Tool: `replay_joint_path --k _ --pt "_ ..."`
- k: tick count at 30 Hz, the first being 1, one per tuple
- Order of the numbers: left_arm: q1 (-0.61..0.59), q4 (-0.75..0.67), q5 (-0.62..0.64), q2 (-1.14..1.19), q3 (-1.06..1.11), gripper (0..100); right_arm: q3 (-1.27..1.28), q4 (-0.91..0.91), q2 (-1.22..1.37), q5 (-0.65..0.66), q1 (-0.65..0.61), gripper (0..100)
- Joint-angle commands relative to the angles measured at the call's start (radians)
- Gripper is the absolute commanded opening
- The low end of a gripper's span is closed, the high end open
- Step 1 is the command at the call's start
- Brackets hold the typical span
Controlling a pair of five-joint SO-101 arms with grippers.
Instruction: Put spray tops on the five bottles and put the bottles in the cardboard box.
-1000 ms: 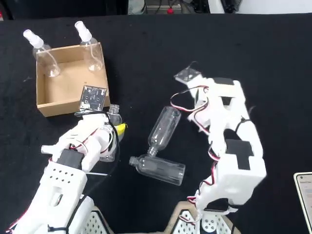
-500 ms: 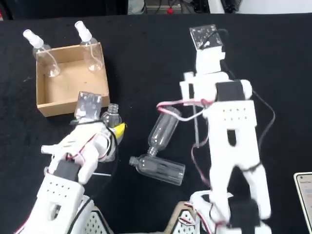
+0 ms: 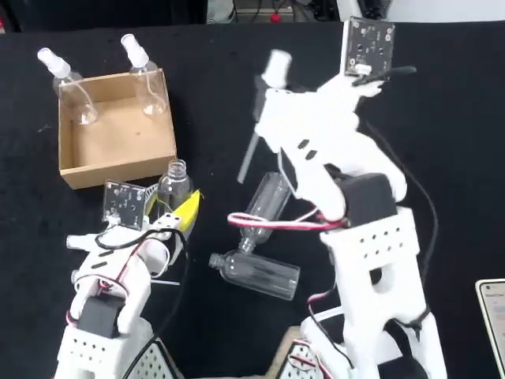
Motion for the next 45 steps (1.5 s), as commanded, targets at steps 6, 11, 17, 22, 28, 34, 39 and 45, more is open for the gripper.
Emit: replay_joint_path --k 6,11,17,22,28,34,39,45 --pt "0.010 -0.176 0.005 -0.026 0.036 9 -0.047 -0.190 -0.022 -0.006 -0.115 1.1" --pt "0.005 -0.400 0.005 -0.021 0.131 8 -0.047 -0.264 0.028 -0.006 -0.115 1.1" --pt "0.008 -0.397 0.005 -0.023 0.133 9 -0.047 -0.408 0.113 -0.006 -0.117 1.1" --pt "0.008 -0.397 0.005 -0.021 0.133 9 -0.054 -0.454 0.147 -0.006 -0.135 1.1" --pt "0.008 -0.396 0.005 -0.018 0.133 9 -0.053 -0.466 0.125 -0.005 -0.229 1.1" --pt "0.008 -0.396 0.005 -0.017 0.133 9 -0.033 -0.462 0.114 0.110 -0.233 1.1" --pt "0.008 -0.396 0.005 -0.017 0.133 9 0.013 -0.465 0.107 0.143 -0.233 1.1" --pt "0.008 -0.396 0.005 -0.017 0.133 9 0.027 -0.446 0.107 0.141 -0.239 1.1"
